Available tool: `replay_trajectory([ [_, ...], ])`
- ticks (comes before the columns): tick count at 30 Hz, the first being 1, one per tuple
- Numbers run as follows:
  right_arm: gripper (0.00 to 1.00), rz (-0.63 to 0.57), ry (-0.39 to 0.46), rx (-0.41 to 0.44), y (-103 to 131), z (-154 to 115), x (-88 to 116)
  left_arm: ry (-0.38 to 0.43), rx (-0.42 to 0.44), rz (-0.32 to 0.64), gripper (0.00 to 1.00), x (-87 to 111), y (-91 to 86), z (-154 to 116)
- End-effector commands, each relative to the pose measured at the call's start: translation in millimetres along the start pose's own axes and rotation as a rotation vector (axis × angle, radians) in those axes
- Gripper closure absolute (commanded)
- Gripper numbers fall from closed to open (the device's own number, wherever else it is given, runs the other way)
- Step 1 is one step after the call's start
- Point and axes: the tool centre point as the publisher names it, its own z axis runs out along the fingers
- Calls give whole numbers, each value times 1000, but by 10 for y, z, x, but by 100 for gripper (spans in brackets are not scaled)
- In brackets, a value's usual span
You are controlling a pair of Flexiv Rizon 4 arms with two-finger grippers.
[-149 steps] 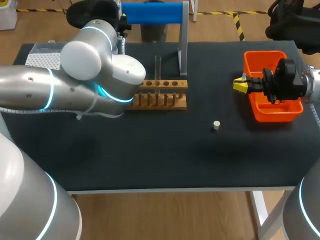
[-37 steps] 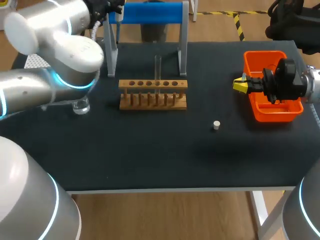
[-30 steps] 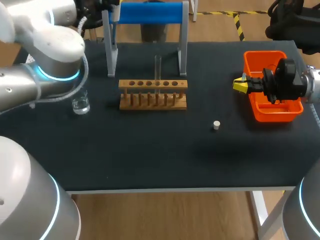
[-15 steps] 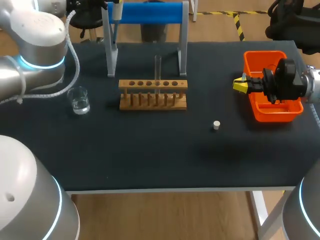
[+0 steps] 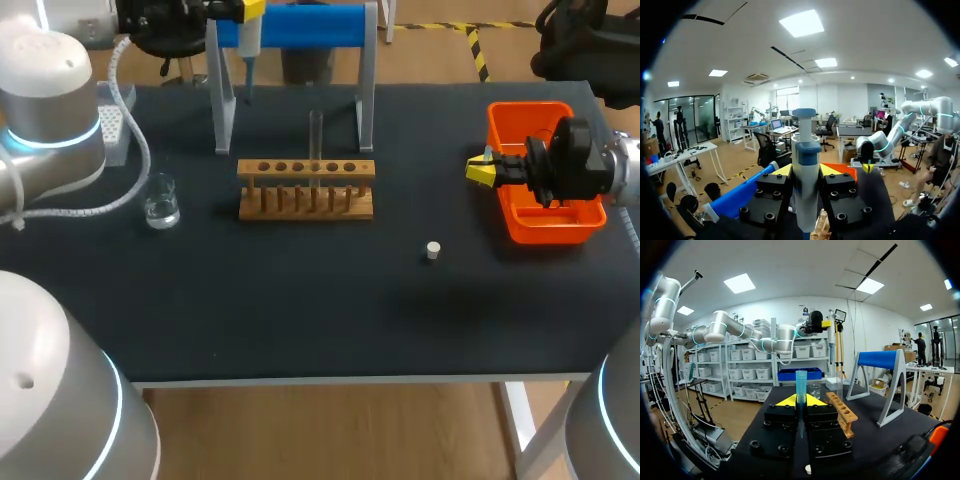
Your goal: Invert the test tube, pick up the pipette, mount the tip to pipette, aspirate from beaker and dispense into the tube, eject the tip, return the pipette, and cap with the stopper.
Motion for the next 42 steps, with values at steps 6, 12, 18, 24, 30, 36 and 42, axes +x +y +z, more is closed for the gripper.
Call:
replay_trajectory([
  [6, 100, 0, 0, 2, 6, -7, 10, 56, 16, -1, 100, 463, -220, 135],
  [12, 100, 0, 0, 2, 6, -7, 10, 111, 54, 18, 100, 737, -328, 246],
  [18, 100, 0, 0, 2, 6, -7, 10, 144, 64, 38, 100, 952, -399, 319],
  [24, 100, 0, 0, 2, 6, -7, 10, 160, 89, 44, 100, 1112, -485, 345],
  [30, 100, 0, 0, 2, 6, -7, 10, 200, 122, 12, 100, 1185, -520, 361],
  [36, 100, 0, 0, 2, 6, -7, 10, 216, 121, -10, 100, 1238, -563, 367],
  [42, 100, 0, 0, 2, 6, -7, 10, 231, 111, -22, 100, 1251, -647, 401],
])
